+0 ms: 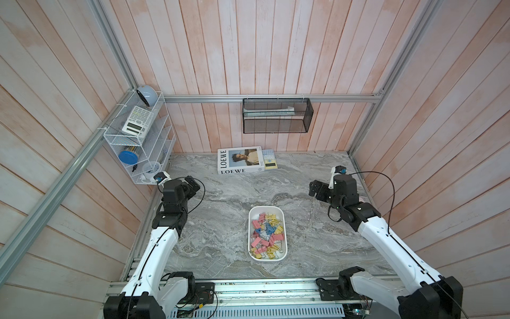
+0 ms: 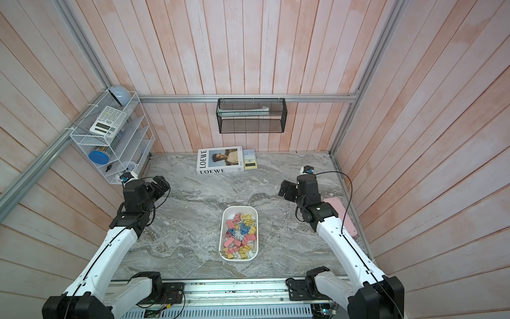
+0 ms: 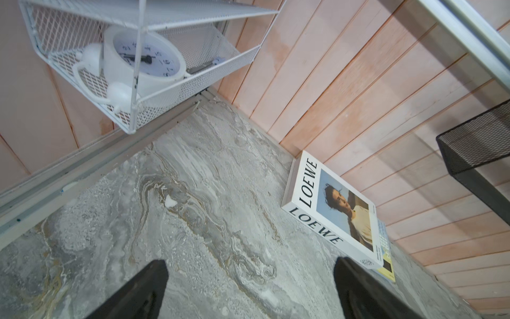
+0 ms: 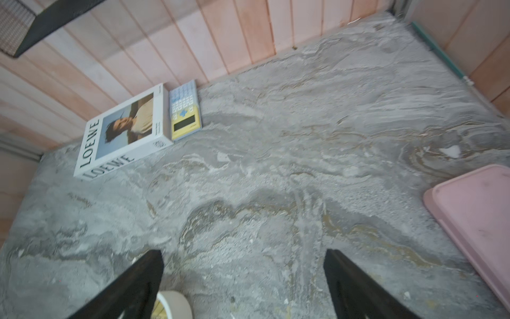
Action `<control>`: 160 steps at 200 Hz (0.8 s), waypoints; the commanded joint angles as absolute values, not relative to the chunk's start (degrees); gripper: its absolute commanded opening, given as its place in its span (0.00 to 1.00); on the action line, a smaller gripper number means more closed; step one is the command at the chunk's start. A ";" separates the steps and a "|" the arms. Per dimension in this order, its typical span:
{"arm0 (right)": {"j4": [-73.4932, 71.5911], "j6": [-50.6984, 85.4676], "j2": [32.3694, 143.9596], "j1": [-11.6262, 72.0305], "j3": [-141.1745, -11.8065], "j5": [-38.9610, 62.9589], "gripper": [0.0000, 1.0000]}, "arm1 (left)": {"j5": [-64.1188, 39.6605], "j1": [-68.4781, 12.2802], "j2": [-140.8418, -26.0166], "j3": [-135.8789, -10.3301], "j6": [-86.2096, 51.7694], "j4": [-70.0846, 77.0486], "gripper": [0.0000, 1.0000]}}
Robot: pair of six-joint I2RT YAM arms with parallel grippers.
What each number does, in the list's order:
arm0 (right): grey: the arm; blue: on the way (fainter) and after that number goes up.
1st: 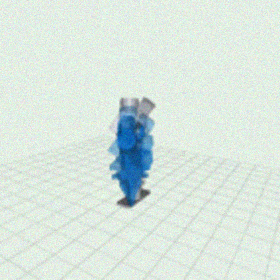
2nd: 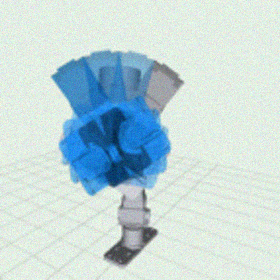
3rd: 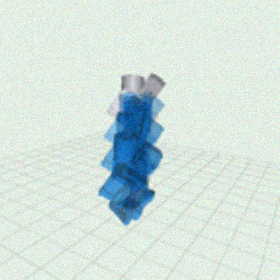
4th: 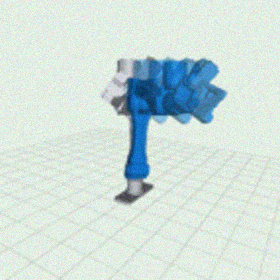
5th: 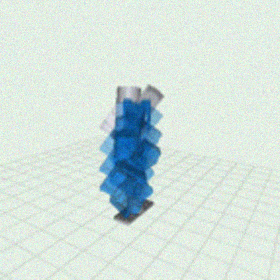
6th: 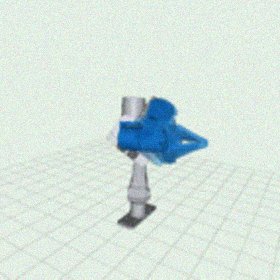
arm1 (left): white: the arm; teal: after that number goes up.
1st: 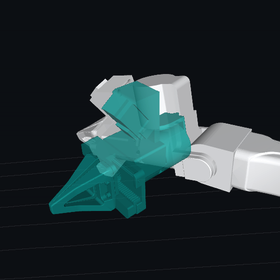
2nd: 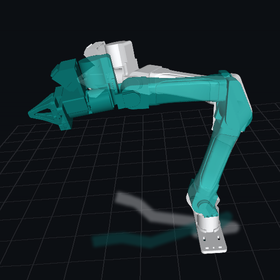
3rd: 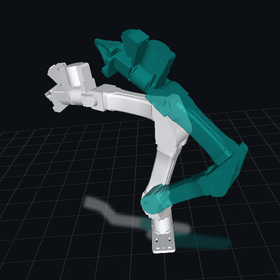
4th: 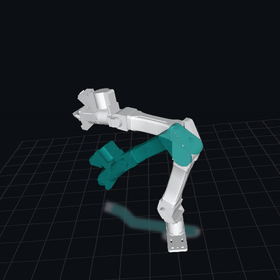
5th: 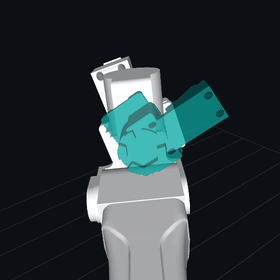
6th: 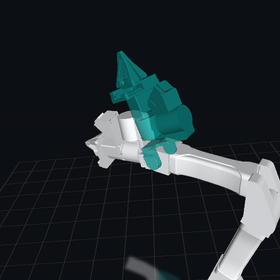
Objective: Take out the binder clips from the storage box
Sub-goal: Move the storage box to the center of the board.
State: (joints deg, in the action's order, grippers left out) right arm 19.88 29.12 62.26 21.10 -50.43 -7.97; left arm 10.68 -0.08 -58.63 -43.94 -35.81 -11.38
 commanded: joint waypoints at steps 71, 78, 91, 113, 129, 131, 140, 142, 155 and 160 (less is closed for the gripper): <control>36.11 45.50 72.79 47.69 -50.01 -18.10 0.43 | 9.78 -8.27 -54.87 -43.56 -34.46 -25.42 1.00; 35.64 46.39 73.91 48.56 -50.02 -17.99 0.43 | 9.78 -8.41 -54.97 -43.64 -34.47 -25.38 1.00; 34.49 47.46 75.94 49.56 -50.25 -16.96 0.41 | 9.59 -8.79 -55.14 -43.89 -34.59 -25.57 1.00; 33.48 48.29 79.37 50.94 -51.20 -14.79 0.37 | 9.53 -9.49 -55.43 -44.35 -34.31 -26.15 1.00; 34.12 48.89 82.00 51.58 -52.30 -14.03 0.33 | 9.67 -9.76 -55.32 -44.47 -34.06 -26.53 1.00; 34.33 48.90 82.31 51.59 -52.45 -13.86 0.32 | 9.67 -9.82 -55.36 -44.54 -34.11 -26.58 1.00; 35.76 49.26 83.72 51.58 -53.39 -13.26 0.32 | 9.79 -9.98 -55.37 -44.57 -34.04 -26.71 1.00; 36.14 49.16 84.10 51.59 -53.62 -13.20 0.31 | 9.76 -10.01 -55.33 -44.56 -34.02 -26.74 1.00; 37.89 48.77 86.27 51.55 -54.98 -12.38 0.29 | 9.76 -10.20 -55.36 -44.75 -34.08 -27.13 1.00; 38.29 48.73 86.96 51.52 -55.39 -12.08 0.28 | 9.78 -10.26 -55.37 -44.76 -34.02 -27.14 1.00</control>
